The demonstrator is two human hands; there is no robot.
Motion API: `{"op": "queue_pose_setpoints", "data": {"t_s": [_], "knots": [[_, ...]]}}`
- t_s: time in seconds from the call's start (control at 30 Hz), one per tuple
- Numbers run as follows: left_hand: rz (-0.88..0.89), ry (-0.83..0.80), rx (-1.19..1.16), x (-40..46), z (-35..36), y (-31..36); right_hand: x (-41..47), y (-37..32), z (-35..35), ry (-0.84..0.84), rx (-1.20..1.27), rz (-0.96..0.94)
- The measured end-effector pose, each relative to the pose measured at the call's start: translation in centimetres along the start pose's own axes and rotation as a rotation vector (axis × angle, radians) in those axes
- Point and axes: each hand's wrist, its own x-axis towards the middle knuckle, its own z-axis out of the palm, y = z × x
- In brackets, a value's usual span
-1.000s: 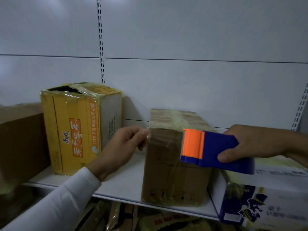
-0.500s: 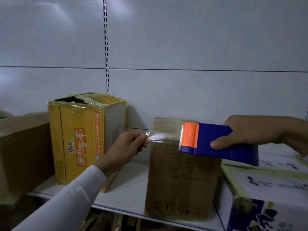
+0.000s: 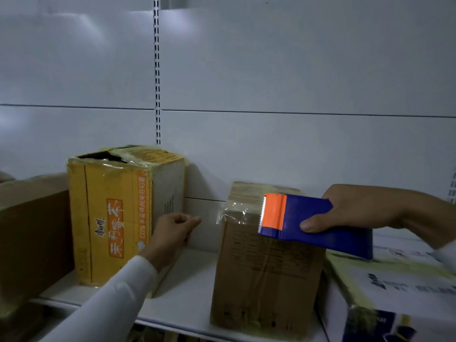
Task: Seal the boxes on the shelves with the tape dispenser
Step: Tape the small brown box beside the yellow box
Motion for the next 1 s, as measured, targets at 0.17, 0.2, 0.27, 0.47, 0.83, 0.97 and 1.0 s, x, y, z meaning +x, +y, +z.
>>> {"op": "queue_pose_setpoints", "data": {"t_s": [0.17, 0.2, 0.27, 0.47, 0.83, 0.97, 1.0], "knots": [[0.448, 0.126, 0.327, -1.0, 0.0, 0.4, -0.1, -0.1, 0.2, 0.015, -0.001, -0.005], [0.623, 0.093, 0.389, -1.4, 0.3, 1.5, -0.1, -0.2, 0.3, 0.013, -0.004, -0.008], [0.87, -0.065, 0.509, -1.6, 1.0, 3.5, 0.0, -0.4, 0.4, 0.013, -0.008, -0.009], [0.845, -0.059, 0.518, -1.0, 3.1, 3.0, -0.1, -0.2, 0.6, 0.005, -0.002, -0.024], [0.921, -0.158, 0.824, 0.1, 1.5, 3.3, 0.5, -1.3, 1.0, 0.005, -0.027, -0.019], [0.944, -0.342, 0.889, 1.5, 3.3, 4.5, 0.6, -1.3, 1.1, 0.035, -0.054, 0.016], [0.903, -0.406, 0.862, 1.8, 3.8, 4.3, 0.6, -1.3, 1.1, 0.038, -0.065, 0.029]]}}
